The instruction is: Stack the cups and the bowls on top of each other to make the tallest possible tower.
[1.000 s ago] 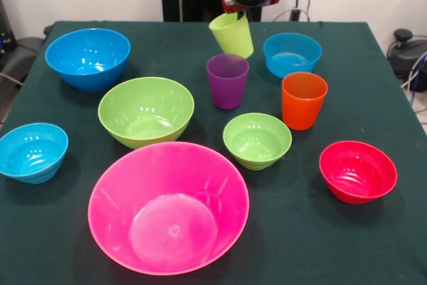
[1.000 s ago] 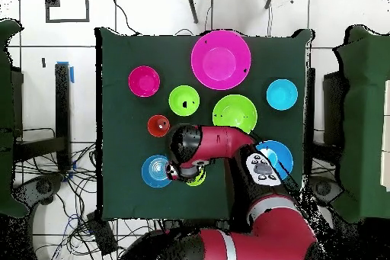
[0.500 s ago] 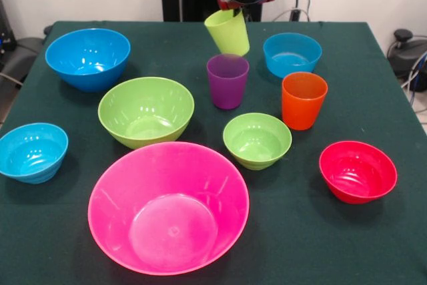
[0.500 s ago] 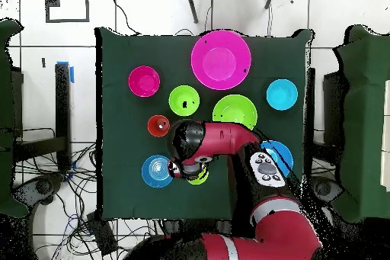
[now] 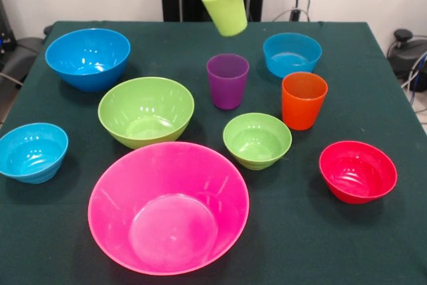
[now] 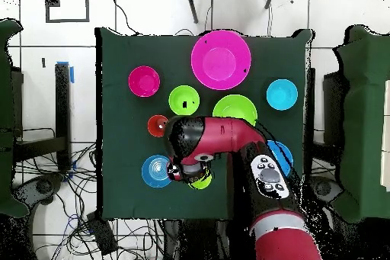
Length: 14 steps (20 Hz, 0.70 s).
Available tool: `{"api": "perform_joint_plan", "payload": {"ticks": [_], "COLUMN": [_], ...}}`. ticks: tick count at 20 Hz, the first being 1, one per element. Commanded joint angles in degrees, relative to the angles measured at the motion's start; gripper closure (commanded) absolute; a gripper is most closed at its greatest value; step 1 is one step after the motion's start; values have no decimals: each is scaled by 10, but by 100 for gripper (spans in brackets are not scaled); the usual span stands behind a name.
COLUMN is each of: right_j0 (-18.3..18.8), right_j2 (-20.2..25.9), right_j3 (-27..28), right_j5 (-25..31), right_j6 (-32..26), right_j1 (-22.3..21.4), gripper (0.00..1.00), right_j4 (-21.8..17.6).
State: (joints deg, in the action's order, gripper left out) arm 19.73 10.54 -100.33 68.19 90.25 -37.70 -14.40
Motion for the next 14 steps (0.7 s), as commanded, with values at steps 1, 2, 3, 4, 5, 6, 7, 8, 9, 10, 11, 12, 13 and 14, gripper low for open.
{"api": "perform_joint_plan", "payload": {"ticks": [1,2,3,4,5,6,7,8,9,10,11,12,13,14], "right_j0": [-16,-15,-15,-15,-16,-18,-20,-23,-27,-31,-34,-36,-37,-40], "right_j2": [26,27,28,29,29,29,30,31,32,33,34,35,36,36], "right_j3": [24,24,25,24,22,21,23,26,31,37,44,48,52,55], "right_j5": [51,50,47,45,42,40,41,42,43,44,47,49,53,55], "right_j6": [19,19,20,22,24,27,29,30,32,34,35,34,34,38], "right_j1": [-24,-22,-19,-17,-17,-16,-14,-11,-6,1,7,10,13,16], "gripper": [100,100,100,100,100,100,100,100,100,100,100,100,100,100], "right_j4": [-2,-2,-2,-2,-1,-1,-1,-1,-2,-2,-3,-3,-2,2]}}
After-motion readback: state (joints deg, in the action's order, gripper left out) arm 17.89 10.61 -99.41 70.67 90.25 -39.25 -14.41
